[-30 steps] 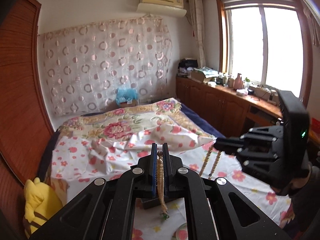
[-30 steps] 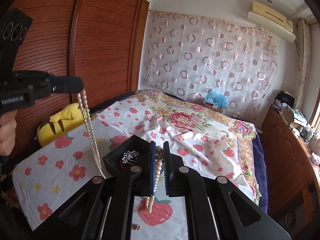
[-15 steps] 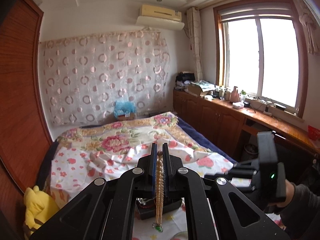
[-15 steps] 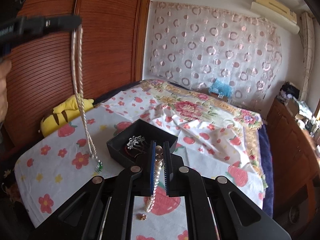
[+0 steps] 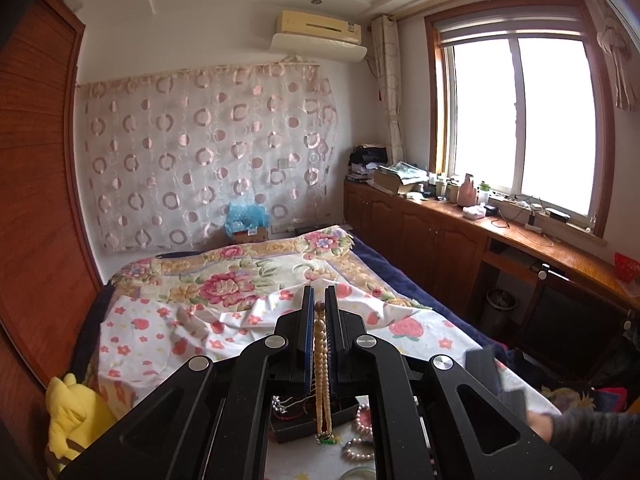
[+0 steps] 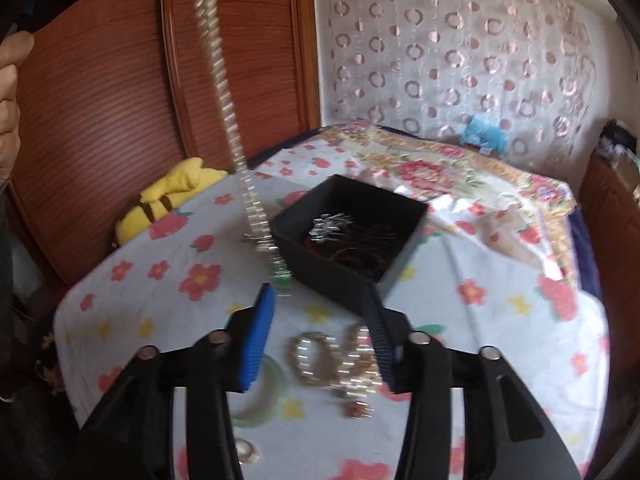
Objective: Organize jewelry
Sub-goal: 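Lower the pearls into the box with the left gripper while the right gripper grasps the green-pendant necklace, then drop the green-pendant necklace into the box with the right gripper while the left gripper releases the pearls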
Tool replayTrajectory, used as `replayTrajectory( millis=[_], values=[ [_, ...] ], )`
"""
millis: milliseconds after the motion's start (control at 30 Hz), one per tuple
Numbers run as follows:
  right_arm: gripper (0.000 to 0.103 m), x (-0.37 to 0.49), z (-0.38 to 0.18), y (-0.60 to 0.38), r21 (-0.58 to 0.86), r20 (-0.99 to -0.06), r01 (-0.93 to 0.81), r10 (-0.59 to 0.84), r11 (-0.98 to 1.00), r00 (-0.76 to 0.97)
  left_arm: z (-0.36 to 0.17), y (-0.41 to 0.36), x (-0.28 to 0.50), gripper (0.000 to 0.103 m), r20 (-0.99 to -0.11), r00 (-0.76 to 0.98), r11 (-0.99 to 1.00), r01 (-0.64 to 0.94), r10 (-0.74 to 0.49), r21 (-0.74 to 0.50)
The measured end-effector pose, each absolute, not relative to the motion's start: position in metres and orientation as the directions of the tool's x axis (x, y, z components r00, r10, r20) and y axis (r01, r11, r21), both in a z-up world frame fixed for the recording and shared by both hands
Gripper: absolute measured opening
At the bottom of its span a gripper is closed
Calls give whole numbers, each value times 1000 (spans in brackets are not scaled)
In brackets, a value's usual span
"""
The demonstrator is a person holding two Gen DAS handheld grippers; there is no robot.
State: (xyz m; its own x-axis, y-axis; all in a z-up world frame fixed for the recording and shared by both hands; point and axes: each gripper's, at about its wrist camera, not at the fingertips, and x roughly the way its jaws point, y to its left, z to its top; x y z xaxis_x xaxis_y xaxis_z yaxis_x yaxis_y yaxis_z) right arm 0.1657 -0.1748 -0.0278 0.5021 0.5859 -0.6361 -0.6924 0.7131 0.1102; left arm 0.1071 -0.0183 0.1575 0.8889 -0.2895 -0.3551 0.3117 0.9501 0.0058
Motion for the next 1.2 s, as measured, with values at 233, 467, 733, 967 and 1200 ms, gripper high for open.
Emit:
replayTrajectory(
  millis=[233,467,733,967,1200],
  values=[
    [52,191,-51,-133,107,-639,-702,589,704,494,159,-16,110,5,-349,888,947,320,-298,4],
    [44,193,-57,-124,165,-626,-737,647,655,435,159,-14,110,5,-349,887,948,318,-302,-10],
    [13,189,-54,-113,127,-626,-746,636,653,451,159,-13,106,5,-343,885,946,322,-315,-38],
    [13,170,-63,-118,88,-699,-765,587,638,409,165,10,106,4,-294,921,967,248,-256,-65],
    [13,168,-36,-147,75,-654,-735,590,674,474,159,16,117,4,-316,917,970,232,-243,-72]
  ],
)
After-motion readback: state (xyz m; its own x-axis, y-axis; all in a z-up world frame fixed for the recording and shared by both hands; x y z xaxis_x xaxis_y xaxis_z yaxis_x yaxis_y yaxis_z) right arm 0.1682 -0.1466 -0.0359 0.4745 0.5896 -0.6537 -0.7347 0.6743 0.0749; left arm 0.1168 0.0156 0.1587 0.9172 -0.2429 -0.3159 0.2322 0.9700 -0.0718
